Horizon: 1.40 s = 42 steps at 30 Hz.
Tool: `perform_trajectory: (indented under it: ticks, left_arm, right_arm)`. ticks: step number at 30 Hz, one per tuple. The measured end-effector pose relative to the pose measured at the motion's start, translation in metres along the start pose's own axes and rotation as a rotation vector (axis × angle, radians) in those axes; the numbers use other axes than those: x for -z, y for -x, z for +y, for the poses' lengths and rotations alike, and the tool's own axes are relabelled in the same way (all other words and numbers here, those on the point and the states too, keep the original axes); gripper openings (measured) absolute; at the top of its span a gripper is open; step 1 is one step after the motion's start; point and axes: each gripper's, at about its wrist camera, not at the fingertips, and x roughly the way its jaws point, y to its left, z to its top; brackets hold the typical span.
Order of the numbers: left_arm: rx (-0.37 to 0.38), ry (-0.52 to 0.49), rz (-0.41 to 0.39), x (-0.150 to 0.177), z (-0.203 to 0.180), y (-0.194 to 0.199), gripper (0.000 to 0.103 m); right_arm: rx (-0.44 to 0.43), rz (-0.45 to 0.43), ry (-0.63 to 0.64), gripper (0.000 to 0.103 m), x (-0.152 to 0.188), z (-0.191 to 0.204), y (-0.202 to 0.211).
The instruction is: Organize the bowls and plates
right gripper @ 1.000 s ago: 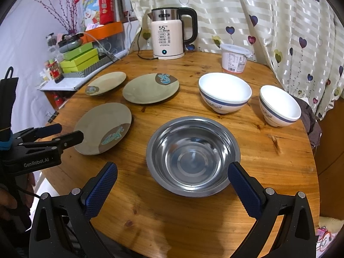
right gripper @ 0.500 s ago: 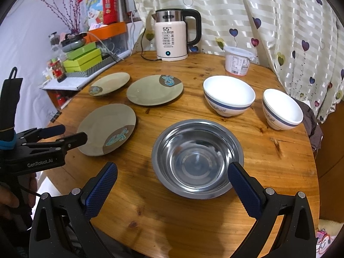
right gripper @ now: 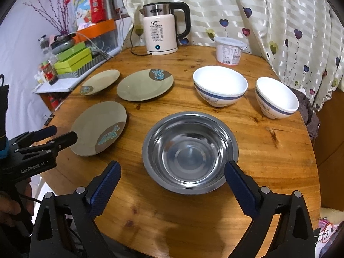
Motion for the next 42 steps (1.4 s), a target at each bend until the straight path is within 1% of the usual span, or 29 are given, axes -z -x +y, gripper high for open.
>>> perform_trajectory:
  ticks: [4, 10, 23, 32, 38, 42]
  left_arm:
    - [-0.006, 0.001, -0.005, 0.0003, 0.0000, 0.0007, 0.079]
    - [-0.003, 0.002, -0.004, -0.0010, 0.0020, 0.0016, 0.079]
    - [0.003, -0.003, -0.013, -0.0031, -0.0005, 0.0040, 0.079]
    - [0.014, -0.008, -0.011, -0.0014, -0.0029, 0.0045, 0.079]
    - [0.025, -0.008, -0.012, -0.0004, -0.0054, 0.0059, 0.079]
    - [0.020, -0.009, -0.015, 0.0000, -0.0069, 0.0066, 0.079]
  right_arm:
    - [0.002, 0.012, -0.013, 0.095, -0.0014, 0.0001, -0.0027]
    - [0.003, 0.011, -0.006, 0.094, -0.0023, 0.0011, -0.0015]
    - [-0.036, 0.018, 0.003, 0.094, -0.0041, 0.0063, -0.0019]
    - [-0.042, 0.014, 0.000, 0.094, -0.0030, 0.0079, -0.0003]
    - [-0.033, -0.013, 0.016, 0.094, -0.0028, 0.0077, 0.0037]
    - [-0.029, -0.013, 0.018, 0.094, -0.0028, 0.0061, 0.0024]
